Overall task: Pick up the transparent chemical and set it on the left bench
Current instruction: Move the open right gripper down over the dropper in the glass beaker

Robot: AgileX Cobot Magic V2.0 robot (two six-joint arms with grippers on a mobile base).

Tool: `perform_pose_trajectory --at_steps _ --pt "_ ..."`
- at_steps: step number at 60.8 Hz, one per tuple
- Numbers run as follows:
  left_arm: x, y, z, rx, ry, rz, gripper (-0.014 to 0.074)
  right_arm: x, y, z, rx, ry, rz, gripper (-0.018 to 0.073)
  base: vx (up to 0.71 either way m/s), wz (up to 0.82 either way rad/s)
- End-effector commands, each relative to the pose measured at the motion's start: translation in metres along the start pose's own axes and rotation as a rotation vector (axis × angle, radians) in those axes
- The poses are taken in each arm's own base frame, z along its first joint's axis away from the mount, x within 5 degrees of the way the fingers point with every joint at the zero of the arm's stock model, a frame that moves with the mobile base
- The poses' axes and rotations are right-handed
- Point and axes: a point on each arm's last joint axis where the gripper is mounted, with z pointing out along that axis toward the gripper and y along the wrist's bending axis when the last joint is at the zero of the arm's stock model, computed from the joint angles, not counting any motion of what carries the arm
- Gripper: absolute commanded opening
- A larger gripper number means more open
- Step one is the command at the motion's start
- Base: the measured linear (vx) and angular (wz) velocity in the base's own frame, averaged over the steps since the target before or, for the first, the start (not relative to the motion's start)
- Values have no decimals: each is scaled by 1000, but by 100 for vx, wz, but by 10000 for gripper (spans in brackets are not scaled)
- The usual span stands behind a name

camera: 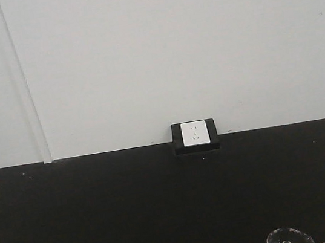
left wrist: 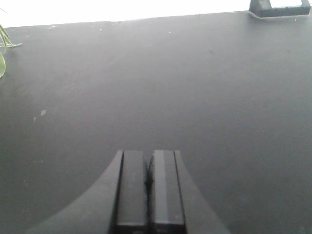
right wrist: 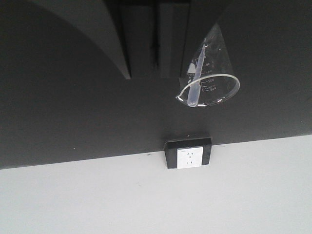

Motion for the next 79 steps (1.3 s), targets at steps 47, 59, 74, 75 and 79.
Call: perform_pose_trajectory --at_steps 47,59,74,75,79 --pt "-3 0 -1 -2 -81 -9 -3 -11 1 -1 -16 -144 -16 -7 0 0" --pt "-3 0 -1 -2 -81 -9 -3 -36 4 -7 -24 -236 -48 -7 0 0" --pt "-3 0 -1 -2 -81 -9 -3 -90 11 -1 -19 -242 -107 -7 0 0" --pt "-3 0 -1 -2 -81 -9 -3 -93 12 2 -18 -234 -109 -7 0 0" --pt "-3 0 -1 -2 -81 -9 -3 -104 13 15 -17 -199 -125 -7 0 0"
